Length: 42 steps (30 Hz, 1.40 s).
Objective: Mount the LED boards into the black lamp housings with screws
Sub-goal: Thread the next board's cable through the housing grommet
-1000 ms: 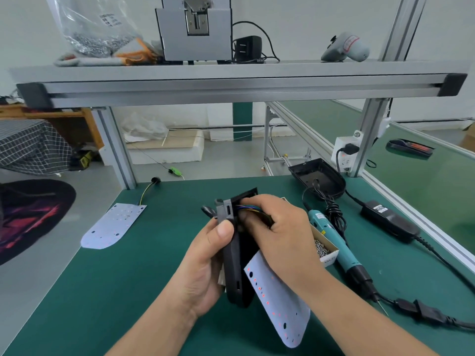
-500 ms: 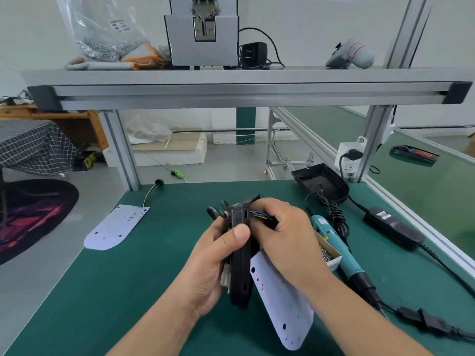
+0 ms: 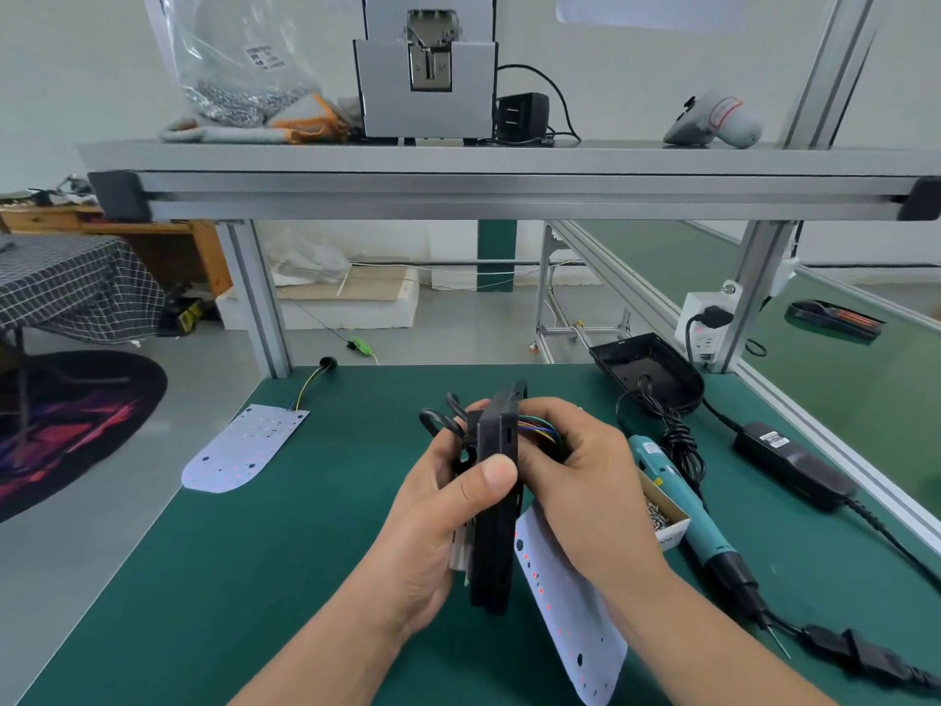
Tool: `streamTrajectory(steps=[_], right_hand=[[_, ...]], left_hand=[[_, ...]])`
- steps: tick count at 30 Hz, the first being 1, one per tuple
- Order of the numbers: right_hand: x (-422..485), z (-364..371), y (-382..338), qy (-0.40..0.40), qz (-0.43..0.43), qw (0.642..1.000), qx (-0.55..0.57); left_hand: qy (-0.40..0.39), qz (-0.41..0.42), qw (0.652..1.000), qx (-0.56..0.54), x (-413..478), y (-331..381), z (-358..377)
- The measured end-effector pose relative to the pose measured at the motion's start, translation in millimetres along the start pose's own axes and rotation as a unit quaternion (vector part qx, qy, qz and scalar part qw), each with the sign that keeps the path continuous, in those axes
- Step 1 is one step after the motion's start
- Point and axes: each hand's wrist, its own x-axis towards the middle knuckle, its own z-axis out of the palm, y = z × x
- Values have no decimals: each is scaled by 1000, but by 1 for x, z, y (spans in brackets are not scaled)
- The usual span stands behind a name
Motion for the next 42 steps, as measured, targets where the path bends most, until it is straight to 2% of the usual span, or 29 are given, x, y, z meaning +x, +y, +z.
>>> streamTrajectory(steps=[7, 11, 22, 28, 33, 37, 42], right_hand=[[-7, 1, 0, 49, -51, 993, -93], [-5, 0, -2, 50, -63, 993, -91], [7, -13, -2, -79, 1, 997, 25], [3, -7, 0, 12, -14, 998, -64], [0, -10, 0, -41, -63, 993, -86], [8, -16, -1, -135, -30, 986, -94], [10, -25, 5, -163, -7, 984, -71]], left_hand=[[-31, -1, 999, -23, -1, 1, 4], [-14, -4, 1000, -4, 0, 1, 3], [-5, 13, 999, 32, 4, 3, 1], [0, 6, 1000, 6, 3, 0, 1], [-5, 2, 1000, 15, 3, 2, 0], [-12, -9, 1000, 12, 2, 6, -2], [-60, -16, 998, 14, 5, 5, 1]])
